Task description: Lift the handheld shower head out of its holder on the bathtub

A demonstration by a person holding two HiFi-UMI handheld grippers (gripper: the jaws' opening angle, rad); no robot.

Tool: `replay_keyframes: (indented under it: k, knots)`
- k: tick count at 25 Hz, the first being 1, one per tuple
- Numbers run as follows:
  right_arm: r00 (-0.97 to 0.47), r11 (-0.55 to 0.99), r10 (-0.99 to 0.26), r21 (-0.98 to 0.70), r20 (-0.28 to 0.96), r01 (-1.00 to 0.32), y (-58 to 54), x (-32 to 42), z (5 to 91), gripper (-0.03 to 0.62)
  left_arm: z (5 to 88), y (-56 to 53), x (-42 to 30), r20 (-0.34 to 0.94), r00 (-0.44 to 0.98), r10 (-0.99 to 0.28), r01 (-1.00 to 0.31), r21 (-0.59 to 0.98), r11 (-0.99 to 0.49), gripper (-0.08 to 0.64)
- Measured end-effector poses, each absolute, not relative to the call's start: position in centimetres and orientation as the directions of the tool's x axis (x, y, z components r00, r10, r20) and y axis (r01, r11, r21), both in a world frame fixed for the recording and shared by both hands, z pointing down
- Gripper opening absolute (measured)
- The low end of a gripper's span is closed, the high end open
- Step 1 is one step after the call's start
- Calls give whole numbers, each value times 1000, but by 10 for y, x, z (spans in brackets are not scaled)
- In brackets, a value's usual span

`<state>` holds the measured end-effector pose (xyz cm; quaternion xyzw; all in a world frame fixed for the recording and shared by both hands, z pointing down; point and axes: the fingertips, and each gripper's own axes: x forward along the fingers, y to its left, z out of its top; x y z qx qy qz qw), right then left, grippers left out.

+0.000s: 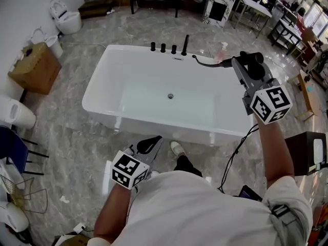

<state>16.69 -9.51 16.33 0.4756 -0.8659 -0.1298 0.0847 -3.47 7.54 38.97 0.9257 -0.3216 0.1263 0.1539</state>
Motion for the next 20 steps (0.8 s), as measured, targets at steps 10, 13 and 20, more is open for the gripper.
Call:
replay_keyframes:
  k: [10,13,20]
  knots:
    - [-539,522,-841,329,45,-787,-78,148,188,146,387,83,-42,328,751,-573,-648,202,-734,6]
    - [-545,529,-837,335,52,-780,-74,142,195,146,388,86,-46,328,747,-578,-653,199,-731,6]
    - [-561,551,-825,326,72,-768,-66,130,210,146,388,91,-53,325,735,-595,-668,198,-717,6]
